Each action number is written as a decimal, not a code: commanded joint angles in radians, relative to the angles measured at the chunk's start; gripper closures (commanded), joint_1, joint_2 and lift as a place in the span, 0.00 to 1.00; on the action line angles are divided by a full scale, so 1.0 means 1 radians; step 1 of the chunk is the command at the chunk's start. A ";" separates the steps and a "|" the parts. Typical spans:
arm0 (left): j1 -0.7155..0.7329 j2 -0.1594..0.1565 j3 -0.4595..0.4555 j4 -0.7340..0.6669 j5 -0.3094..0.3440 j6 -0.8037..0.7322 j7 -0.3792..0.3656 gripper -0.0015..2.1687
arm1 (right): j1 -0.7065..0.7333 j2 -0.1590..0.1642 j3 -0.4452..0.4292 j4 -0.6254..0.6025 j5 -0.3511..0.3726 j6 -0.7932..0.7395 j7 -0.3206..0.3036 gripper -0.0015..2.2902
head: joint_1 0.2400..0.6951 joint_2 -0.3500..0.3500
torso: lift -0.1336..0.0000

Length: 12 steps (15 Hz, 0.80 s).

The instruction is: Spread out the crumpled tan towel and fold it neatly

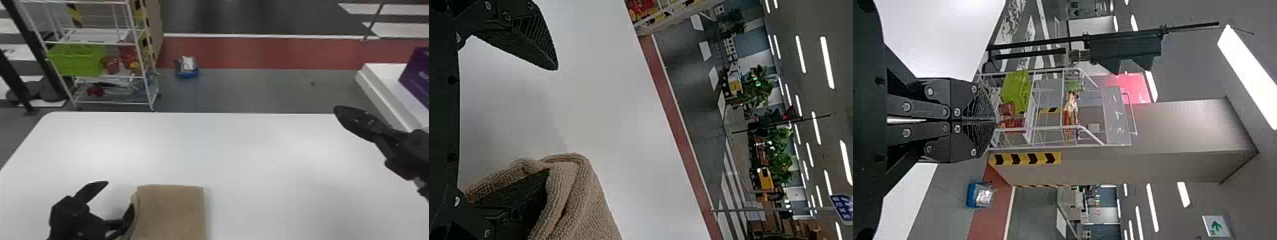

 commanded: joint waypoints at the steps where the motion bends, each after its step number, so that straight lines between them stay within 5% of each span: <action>1: -0.009 -0.001 0.040 -0.024 0.008 -0.003 0.022 0.08 | -0.002 0.025 0.032 -0.011 -0.026 -0.039 -0.058 0.82 | 1.00 0.47 | 0.08; 4: -0.030 -0.006 0.138 -0.044 0.126 -0.021 0.084 0.08 | -0.008 0.043 0.110 0.012 0.002 -0.036 -0.143 0.78 | 1.00 0.52 | 0.08; 5: -0.032 -0.010 0.184 -0.049 0.219 -0.046 0.108 0.08 | -0.006 0.048 0.138 0.034 0.017 -0.039 -0.144 0.58 | 1.00 0.60 | 0.08; 6: -0.032 -0.020 0.227 -0.064 0.322 -0.070 0.117 0.08 | -0.002 0.052 0.171 0.052 0.042 -0.039 -0.169 0.22 | 1.00 0.64 | 0.08; 7: -0.032 -0.035 0.264 -0.073 0.396 -0.070 0.111 0.08 | 0.011 0.062 0.191 0.054 0.077 -0.036 -0.239 0.01 | 1.00 0.69 | 0.08; 9: -0.024 -0.061 0.318 -0.101 0.524 -0.070 0.103 0.08 | 0.063 0.091 0.242 0.040 0.149 -0.039 -0.391 0.00 | 1.00 0.75 | 0.08; 12: 0.004 -0.069 0.316 -0.119 0.538 -0.064 0.096 0.08 | 0.166 0.104 0.262 -0.051 0.209 -0.036 -0.485 0.02 | 1.00 0.81 | 0.08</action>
